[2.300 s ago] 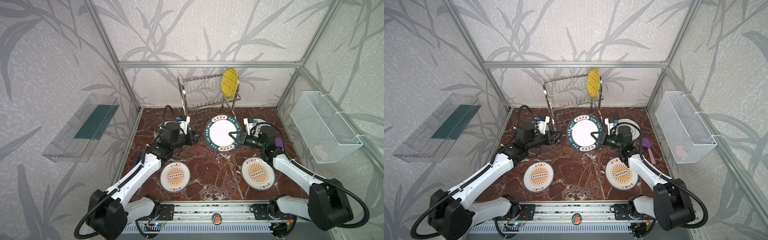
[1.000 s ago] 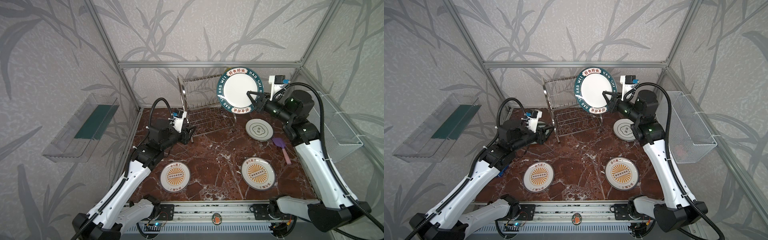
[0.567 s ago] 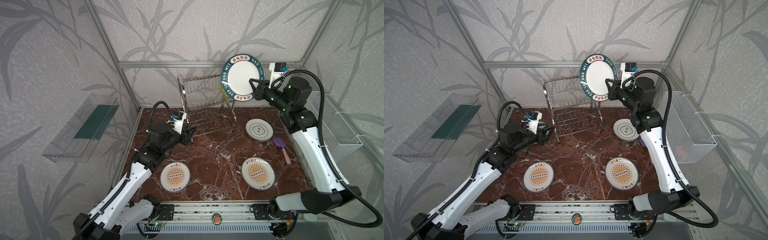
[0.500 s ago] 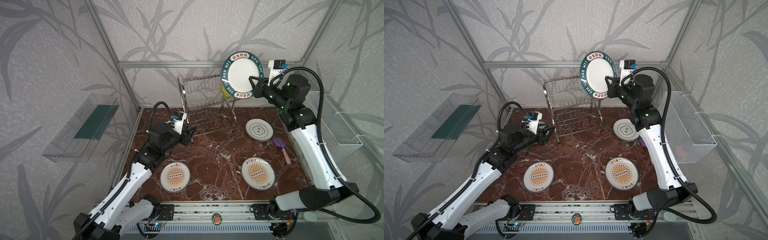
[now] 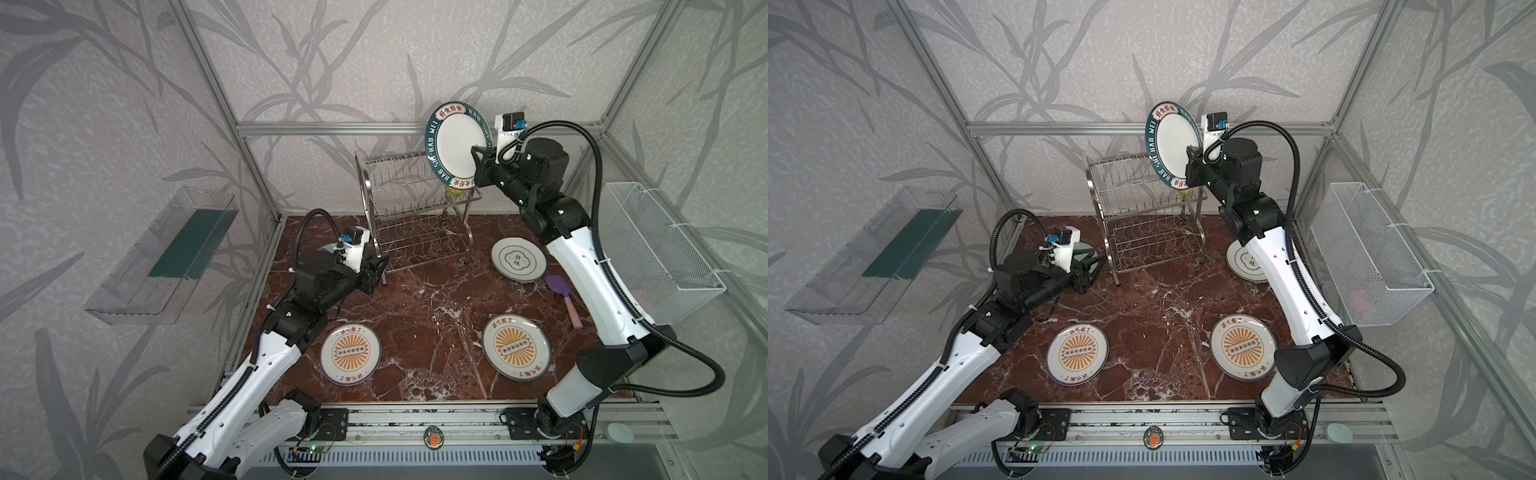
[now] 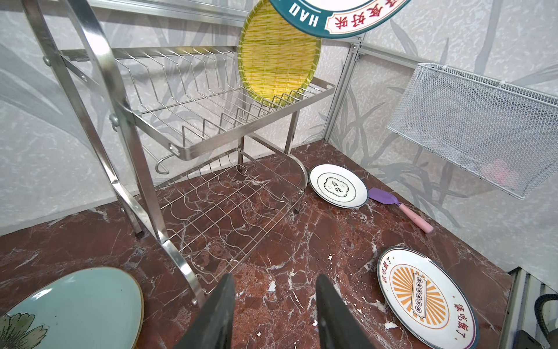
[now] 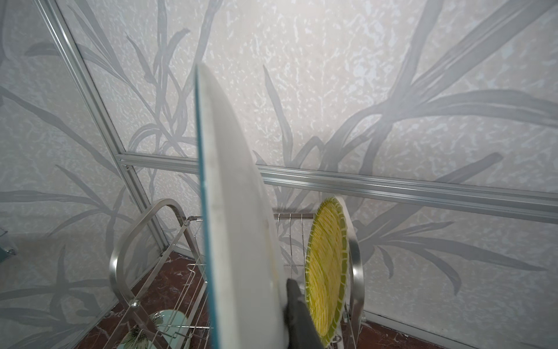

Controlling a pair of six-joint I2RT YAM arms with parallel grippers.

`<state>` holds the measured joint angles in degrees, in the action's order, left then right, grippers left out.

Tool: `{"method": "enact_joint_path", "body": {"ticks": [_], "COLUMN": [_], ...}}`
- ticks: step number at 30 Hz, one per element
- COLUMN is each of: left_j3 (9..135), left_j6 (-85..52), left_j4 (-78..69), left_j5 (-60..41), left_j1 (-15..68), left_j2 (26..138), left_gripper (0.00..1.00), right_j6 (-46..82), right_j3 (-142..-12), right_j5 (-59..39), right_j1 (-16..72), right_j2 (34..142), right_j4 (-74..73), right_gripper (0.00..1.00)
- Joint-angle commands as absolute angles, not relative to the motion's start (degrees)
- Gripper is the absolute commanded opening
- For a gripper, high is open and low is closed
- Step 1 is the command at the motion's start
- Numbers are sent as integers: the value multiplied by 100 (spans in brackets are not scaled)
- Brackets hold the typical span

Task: Load the plates into the dish rack
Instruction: 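Lower the green-rimmed plate into the upper tier beside the yellow tray with the right gripper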

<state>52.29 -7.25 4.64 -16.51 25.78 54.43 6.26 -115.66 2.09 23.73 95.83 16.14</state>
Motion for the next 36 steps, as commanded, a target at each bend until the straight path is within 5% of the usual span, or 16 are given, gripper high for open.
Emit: {"method": "enact_joint_path", "body": {"ticks": [1, 36], "left_j3": [5173, 5109], "left_j6": [-689, -844], "left_j4": [287, 132], "left_j5": [-1736, -1907], "left_j1": [2593, 2578], "left_j2": [5387, 5295], "left_gripper": [43, 42], "right_j6": [423, -69], "right_j3": [-11912, -13885], "right_j5": [900, 2692], "right_j1": [2469, 2953], "right_j2": [9703, 11922], "right_j4": [1175, 1749], "right_gripper": [0, 0]}}
